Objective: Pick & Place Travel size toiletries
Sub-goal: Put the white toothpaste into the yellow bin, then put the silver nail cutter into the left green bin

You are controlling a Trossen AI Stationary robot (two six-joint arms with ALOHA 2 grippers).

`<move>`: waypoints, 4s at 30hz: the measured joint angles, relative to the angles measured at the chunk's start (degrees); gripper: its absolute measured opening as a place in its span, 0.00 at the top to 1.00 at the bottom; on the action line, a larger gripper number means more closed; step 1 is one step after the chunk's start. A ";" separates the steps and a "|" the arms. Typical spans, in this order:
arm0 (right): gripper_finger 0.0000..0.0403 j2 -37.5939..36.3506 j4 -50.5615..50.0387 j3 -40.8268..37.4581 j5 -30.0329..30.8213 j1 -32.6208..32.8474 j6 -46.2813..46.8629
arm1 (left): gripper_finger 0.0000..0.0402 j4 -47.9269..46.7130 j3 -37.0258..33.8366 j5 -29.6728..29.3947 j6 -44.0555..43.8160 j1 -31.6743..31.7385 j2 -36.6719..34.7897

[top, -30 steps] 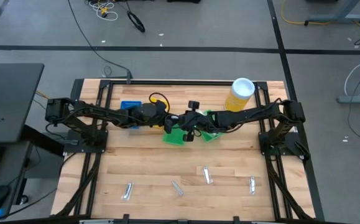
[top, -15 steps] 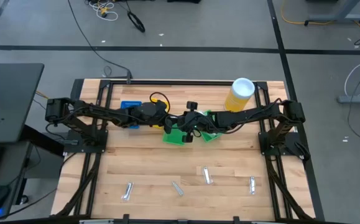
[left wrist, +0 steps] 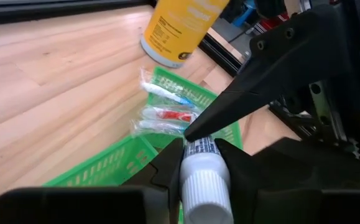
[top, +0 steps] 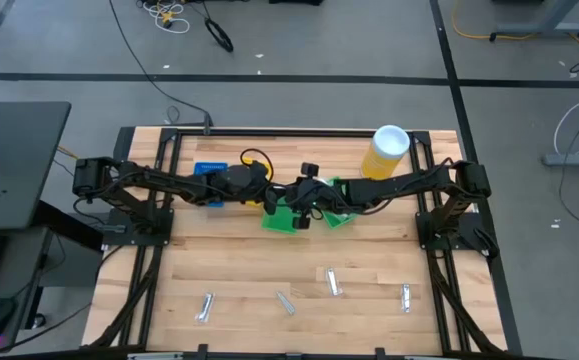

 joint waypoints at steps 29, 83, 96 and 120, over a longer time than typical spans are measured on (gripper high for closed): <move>0.44 0.00 -12.55 0.02 3.33 0.00 18.43 | 0.79 -24.61 0.11 -14.39 20.50 7.32 -10.65; 0.44 -0.01 -20.99 0.00 -18.53 8.11 39.12 | 0.53 -12.88 -3.52 -16.68 38.46 0.01 -8.86; 0.44 -0.01 -30.04 0.00 -23.48 19.37 65.39 | 0.54 -12.35 -3.52 -17.80 37.25 -2.58 -9.57; 0.44 8.42 -31.00 0.00 -11.49 27.87 88.36 | 0.54 -5.11 -3.52 -19.32 40.60 -2.56 -9.57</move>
